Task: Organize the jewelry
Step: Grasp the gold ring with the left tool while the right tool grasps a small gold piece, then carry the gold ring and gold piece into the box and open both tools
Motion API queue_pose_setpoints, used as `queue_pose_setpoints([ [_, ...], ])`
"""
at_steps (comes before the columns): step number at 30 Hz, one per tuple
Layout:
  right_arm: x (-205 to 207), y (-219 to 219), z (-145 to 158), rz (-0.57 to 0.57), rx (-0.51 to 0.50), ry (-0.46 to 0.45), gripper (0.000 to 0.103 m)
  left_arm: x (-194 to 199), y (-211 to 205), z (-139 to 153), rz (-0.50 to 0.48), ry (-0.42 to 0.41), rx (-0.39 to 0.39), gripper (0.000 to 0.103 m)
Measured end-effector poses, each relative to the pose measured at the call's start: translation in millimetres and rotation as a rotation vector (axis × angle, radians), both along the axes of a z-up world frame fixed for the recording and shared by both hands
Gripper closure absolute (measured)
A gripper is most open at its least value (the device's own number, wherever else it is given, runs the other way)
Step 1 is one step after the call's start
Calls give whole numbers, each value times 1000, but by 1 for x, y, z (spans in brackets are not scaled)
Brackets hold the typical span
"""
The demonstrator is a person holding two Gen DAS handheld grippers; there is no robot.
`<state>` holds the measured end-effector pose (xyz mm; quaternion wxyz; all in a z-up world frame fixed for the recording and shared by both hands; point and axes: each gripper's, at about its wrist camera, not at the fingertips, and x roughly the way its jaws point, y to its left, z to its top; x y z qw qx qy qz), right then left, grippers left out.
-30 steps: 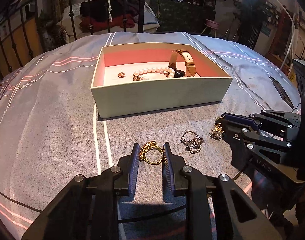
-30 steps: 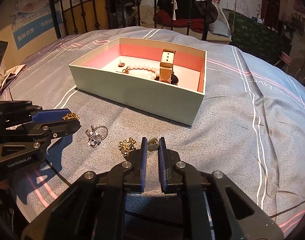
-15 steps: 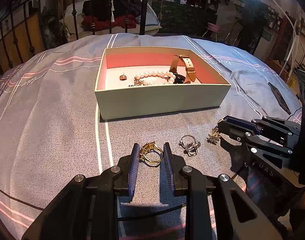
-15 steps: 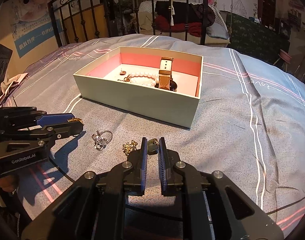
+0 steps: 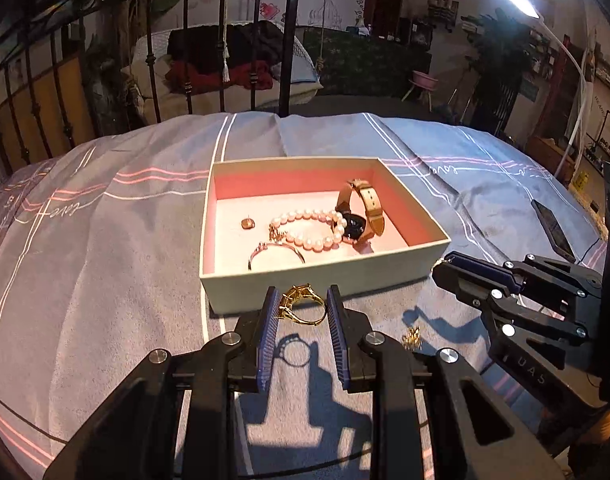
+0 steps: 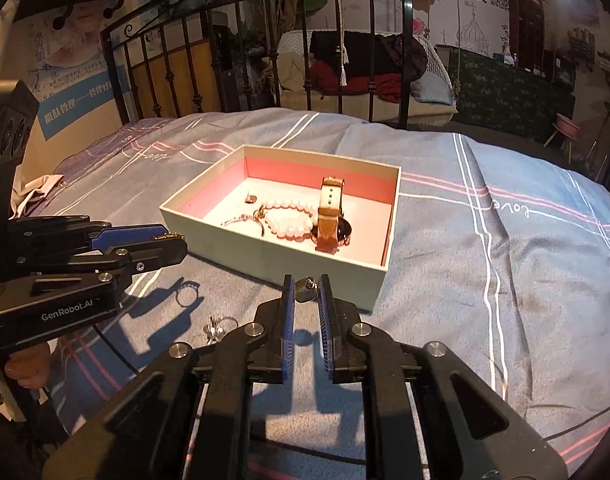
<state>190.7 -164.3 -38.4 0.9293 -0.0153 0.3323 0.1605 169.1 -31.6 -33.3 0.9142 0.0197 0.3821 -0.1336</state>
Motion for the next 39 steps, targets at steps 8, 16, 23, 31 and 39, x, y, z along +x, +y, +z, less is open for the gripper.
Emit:
queue_pose_setpoints([
  [8, 32, 5, 19, -15, 2, -58, 91, 40, -7, 20, 19, -59, 11, 79],
  [16, 67, 5, 16, -41, 1, -43, 90, 73, -13, 3, 55, -4, 34, 79],
  [23, 83, 5, 3, -51, -4, -6, 90, 86, -13, -8, 64, 33, 45, 79],
  [31, 85, 5, 1, -51, 0, -4, 90, 92, -15, -15, 59, 57, 42, 79],
  [39, 76, 1, 5, -64, 12, -29, 63, 88, -7, -8, 81, 47, 15, 57],
])
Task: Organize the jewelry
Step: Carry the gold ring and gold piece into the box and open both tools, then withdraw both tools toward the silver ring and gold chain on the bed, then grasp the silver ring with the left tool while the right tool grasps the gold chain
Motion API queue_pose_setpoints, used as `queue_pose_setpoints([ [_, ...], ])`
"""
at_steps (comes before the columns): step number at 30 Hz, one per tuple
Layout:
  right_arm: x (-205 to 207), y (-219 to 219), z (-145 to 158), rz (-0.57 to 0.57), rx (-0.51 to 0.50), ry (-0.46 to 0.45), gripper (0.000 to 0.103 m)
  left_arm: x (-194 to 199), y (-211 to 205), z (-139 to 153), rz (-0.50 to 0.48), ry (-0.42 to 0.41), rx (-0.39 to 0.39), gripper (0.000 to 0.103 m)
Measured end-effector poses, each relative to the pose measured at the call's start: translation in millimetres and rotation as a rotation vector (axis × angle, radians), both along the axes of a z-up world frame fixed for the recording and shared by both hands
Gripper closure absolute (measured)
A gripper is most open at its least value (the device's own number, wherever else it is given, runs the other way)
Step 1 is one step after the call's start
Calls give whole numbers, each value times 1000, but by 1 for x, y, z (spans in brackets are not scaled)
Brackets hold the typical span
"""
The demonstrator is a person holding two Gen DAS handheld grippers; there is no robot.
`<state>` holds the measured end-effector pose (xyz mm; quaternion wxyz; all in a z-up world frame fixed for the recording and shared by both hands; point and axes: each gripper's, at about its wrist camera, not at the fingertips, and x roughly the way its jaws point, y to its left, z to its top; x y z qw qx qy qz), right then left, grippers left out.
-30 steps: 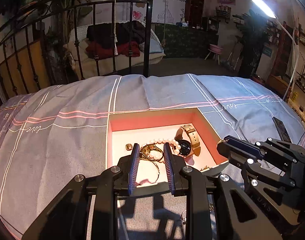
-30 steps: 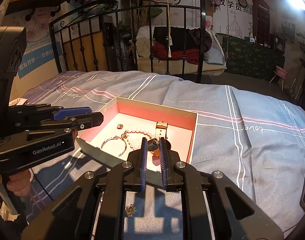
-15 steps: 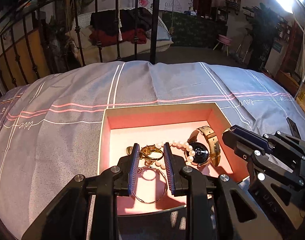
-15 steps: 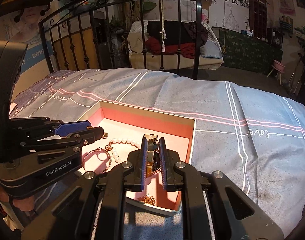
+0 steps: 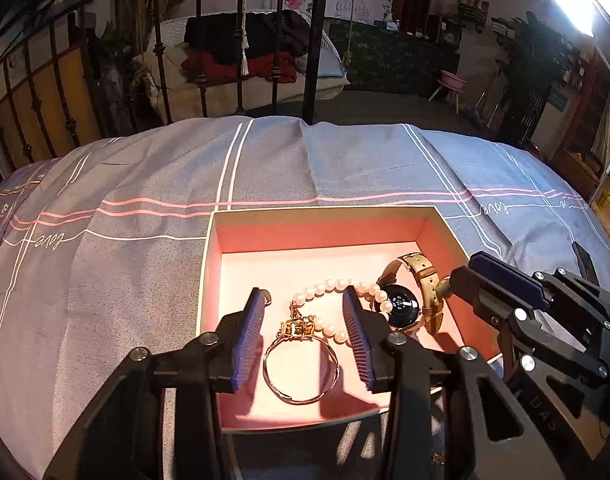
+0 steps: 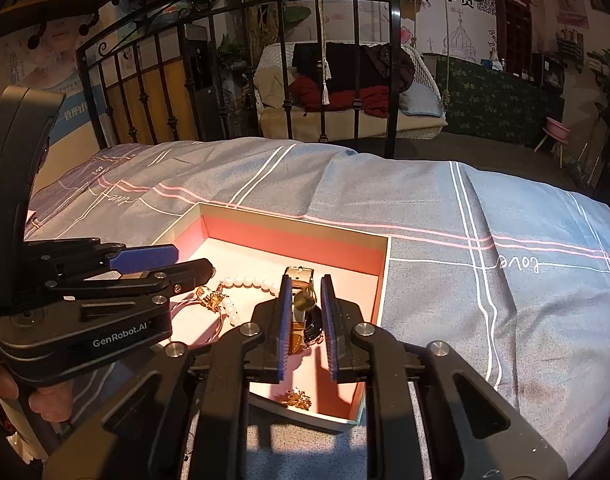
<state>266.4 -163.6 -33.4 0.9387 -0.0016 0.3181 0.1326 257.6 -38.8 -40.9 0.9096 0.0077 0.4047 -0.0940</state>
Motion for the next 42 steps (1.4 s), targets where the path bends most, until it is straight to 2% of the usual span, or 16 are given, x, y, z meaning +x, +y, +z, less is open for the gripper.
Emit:
queue_pose_setpoints([
  [1, -4, -1, 2, -5, 0, -10, 51, -2, 2, 3, -1, -6, -9, 54],
  [2, -8, -2, 3, -5, 1, -17, 51, -5, 3, 6, -3, -11, -16, 51],
  [8, -44, -18, 0, -14, 2, -7, 51, -51, 10, 16, -34, -46, -52, 42],
  [14, -83, -29, -32, -29, -7, 79, 51, -102, 3, -10, -85, 8, -64, 41],
  [18, -95, -25, -47, -18, -15, 113, 51, -115, -9, -28, -120, 51, -56, 41],
  [23, -100, -19, -50, -6, -41, 119, 51, -116, -20, -35, -136, 54, -26, 43],
  [28, -100, -17, -51, -5, -42, 126, 51, -110, -22, -41, -127, 67, -8, 55],
  [32, -100, -13, -52, 10, -40, 131, 50, -109, -20, -44, -130, 68, 5, 75],
  [35, -99, -8, -52, 24, -39, 133, 50, -108, -15, -44, -125, 67, 5, 83],
  [42, -99, 5, -51, 65, -38, 137, 50, -108, -1, -41, -102, 66, -13, 85],
])
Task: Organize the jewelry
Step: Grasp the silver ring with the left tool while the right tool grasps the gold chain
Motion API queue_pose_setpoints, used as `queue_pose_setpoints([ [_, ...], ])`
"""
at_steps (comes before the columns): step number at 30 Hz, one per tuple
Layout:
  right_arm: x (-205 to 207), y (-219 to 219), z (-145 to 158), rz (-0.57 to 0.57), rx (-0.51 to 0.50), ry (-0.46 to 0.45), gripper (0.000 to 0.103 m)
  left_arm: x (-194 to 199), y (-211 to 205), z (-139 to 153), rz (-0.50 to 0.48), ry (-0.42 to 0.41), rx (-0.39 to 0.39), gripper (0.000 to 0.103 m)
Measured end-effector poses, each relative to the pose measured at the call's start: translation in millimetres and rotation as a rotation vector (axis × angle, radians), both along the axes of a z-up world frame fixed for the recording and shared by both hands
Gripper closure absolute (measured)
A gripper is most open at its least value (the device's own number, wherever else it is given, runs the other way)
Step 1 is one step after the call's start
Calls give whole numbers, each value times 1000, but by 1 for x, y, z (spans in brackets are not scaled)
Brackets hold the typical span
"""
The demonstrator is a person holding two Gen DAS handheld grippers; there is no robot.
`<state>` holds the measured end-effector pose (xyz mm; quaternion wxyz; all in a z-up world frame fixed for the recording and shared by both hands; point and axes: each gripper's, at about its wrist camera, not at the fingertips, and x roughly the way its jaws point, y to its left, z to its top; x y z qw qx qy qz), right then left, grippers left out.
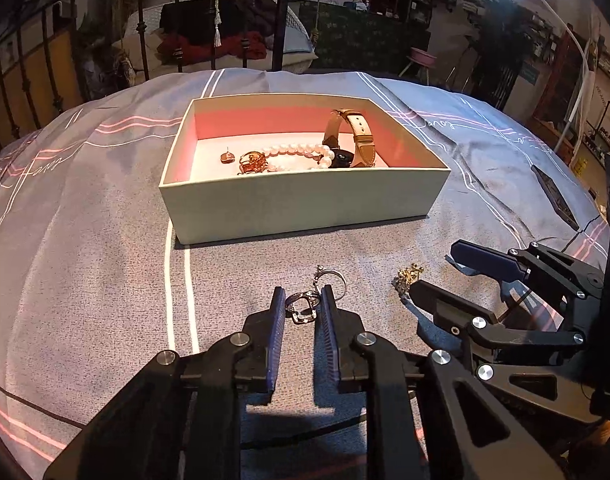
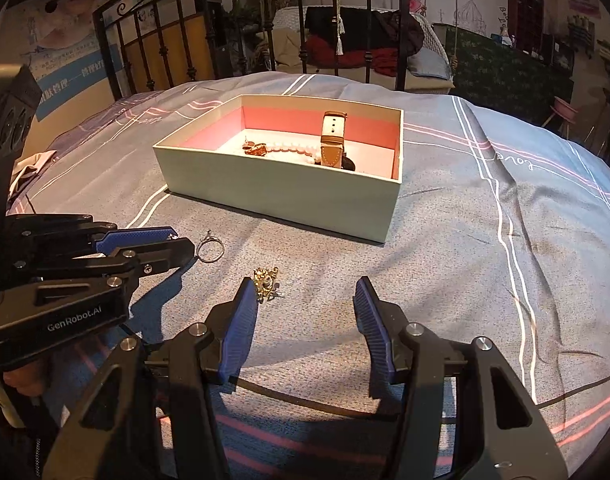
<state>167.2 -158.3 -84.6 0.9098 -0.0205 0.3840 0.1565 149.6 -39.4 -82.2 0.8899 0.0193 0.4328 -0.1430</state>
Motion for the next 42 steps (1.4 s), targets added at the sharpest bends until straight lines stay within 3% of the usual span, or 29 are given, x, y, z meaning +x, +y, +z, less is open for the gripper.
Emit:
queue_pose_setpoints([
  [9, 6, 13, -4, 42, -8, 22, 51, 2, 7, 2, 24, -2, -1, 85],
  [11, 7, 16, -4, 55, -9, 29, 58, 2, 7, 2, 22, -1, 1, 85],
  [13, 7, 16, -4, 61, -11, 29, 77, 2, 6, 2, 21, 0, 3, 85],
  [15, 6, 17, -4, 68, -11, 28, 86, 2, 6, 2, 21, 1, 1, 85],
  [34, 4, 11, 2, 46, 6, 9, 86, 3, 4, 11, 17, -14, -7, 85],
  [42, 16, 9, 33, 35, 11, -76, 86, 18, 1, 42, 11, -91, -24, 85],
])
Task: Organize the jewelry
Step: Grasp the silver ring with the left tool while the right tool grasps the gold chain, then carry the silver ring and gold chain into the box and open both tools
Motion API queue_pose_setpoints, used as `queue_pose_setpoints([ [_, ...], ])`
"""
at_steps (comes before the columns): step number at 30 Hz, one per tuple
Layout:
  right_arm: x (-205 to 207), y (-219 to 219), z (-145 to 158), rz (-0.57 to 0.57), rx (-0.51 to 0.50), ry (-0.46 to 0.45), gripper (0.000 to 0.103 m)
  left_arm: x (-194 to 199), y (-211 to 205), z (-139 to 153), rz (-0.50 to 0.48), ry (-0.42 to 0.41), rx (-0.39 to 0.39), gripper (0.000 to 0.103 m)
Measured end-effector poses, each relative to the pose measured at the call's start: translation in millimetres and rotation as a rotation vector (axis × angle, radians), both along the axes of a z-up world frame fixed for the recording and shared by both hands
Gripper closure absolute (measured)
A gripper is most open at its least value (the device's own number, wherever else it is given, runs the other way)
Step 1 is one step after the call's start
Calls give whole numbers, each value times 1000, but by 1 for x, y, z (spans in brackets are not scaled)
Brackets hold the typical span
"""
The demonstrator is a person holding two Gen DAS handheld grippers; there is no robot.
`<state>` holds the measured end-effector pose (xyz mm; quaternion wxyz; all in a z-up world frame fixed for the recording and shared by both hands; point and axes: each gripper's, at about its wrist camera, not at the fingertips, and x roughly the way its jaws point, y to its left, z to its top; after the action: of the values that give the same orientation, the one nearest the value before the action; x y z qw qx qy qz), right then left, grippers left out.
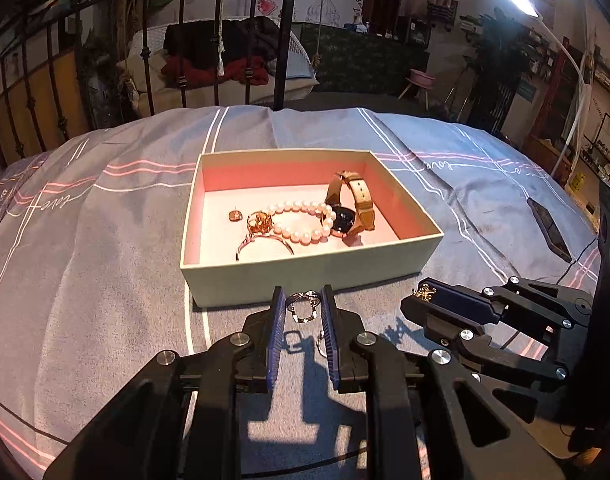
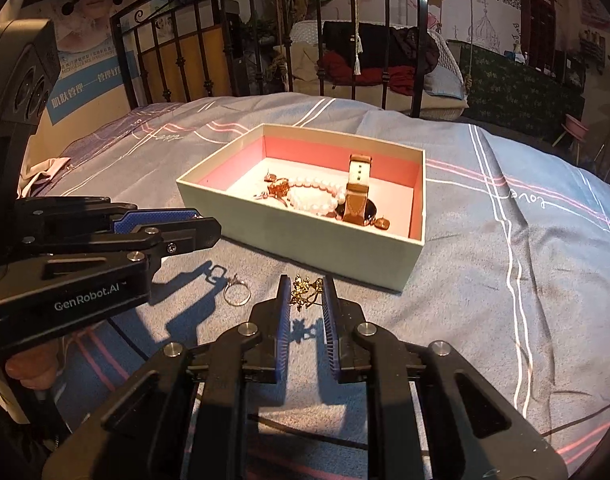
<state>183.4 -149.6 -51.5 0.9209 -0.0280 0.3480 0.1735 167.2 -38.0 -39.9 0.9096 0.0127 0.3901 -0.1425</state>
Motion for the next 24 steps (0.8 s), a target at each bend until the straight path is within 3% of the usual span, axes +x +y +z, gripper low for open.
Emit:
queue_pose_setpoints([
  [6, 26, -1, 24, -25, -6, -68, 86, 29, 1, 28, 27, -61, -14, 85],
  [10, 45, -2, 33, -49, 4, -89, 86, 52, 0, 35, 40, -58, -20, 85],
  [24, 91, 3, 25, -89, 6, -67, 86, 96, -2, 19, 74, 3, -25, 85],
])
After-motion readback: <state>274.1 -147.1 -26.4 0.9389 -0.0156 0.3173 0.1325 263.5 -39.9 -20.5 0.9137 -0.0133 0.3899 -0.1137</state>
